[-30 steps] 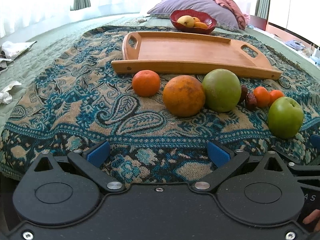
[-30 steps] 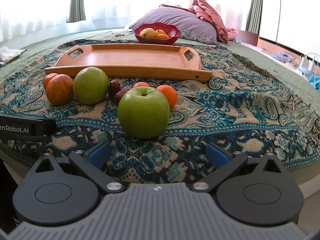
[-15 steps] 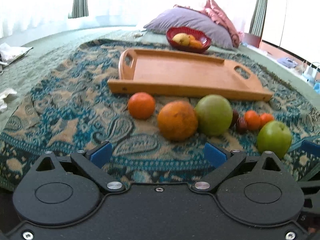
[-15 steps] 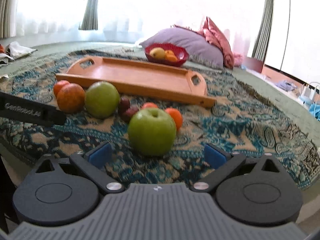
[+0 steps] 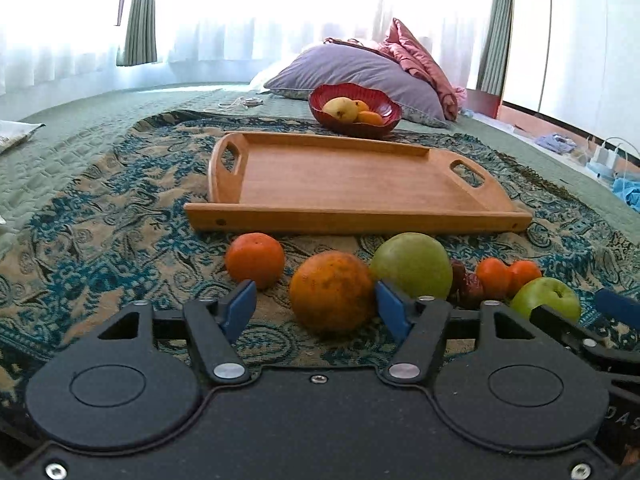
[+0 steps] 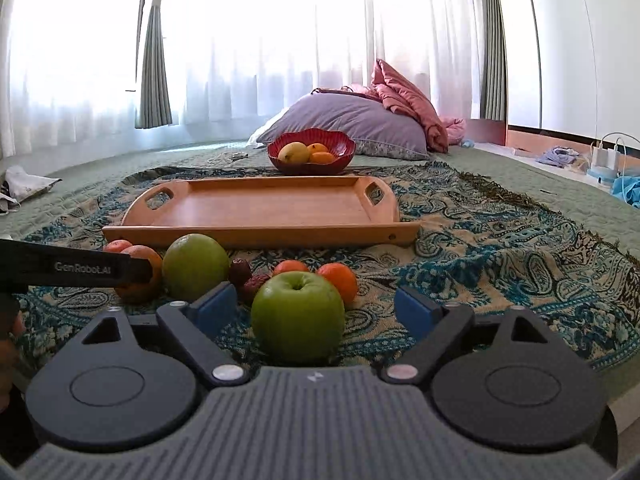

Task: Organize fruits
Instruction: 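Close the left gripper on the orange grapefruit while the right gripper grasps the green apple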

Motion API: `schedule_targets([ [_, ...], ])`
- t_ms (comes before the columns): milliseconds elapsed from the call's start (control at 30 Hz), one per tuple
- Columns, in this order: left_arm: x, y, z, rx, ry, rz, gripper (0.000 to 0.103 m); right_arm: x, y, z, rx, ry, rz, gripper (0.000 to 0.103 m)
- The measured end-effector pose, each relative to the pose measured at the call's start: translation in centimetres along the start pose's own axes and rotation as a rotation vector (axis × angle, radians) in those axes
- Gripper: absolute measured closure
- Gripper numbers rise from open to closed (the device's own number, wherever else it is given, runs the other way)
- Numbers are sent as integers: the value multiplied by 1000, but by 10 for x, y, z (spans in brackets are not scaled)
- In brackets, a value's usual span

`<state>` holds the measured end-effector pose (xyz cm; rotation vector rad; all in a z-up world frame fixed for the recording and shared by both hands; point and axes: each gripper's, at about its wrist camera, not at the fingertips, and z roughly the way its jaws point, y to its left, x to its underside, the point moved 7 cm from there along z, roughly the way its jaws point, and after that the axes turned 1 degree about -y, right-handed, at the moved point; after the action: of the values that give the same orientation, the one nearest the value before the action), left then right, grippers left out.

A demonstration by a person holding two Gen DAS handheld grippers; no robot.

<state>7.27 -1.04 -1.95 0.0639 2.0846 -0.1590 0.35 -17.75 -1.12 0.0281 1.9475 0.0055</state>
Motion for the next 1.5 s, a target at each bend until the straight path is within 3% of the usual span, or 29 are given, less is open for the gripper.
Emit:
schedule_targets([
  [200, 3, -5, 5, 15, -21, 24, 45, 8, 4, 8, -3, 28, 8, 28],
  [333, 4, -2, 8, 32, -25, -17, 45, 10, 7, 10, -8, 29, -1, 32],
  [800, 6, 13, 14, 133, -15, -163, 53, 18, 12, 21, -2, 47, 5, 33],
  [1167, 7, 11, 13, 133, -36, -147, 54, 19, 11, 27, 2, 71, 8, 39],
  [1367, 9, 12, 18, 134, -36, -124, 44, 20, 11, 28, 3, 71, 7, 39],
  [1467, 9, 14, 19, 154, -34, -148, 46, 19, 11, 28, 4, 71, 6, 40],
  [1500, 9, 14, 19, 163, -35, -148, 54, 20, 10, 29, 4, 71, 5, 40],
])
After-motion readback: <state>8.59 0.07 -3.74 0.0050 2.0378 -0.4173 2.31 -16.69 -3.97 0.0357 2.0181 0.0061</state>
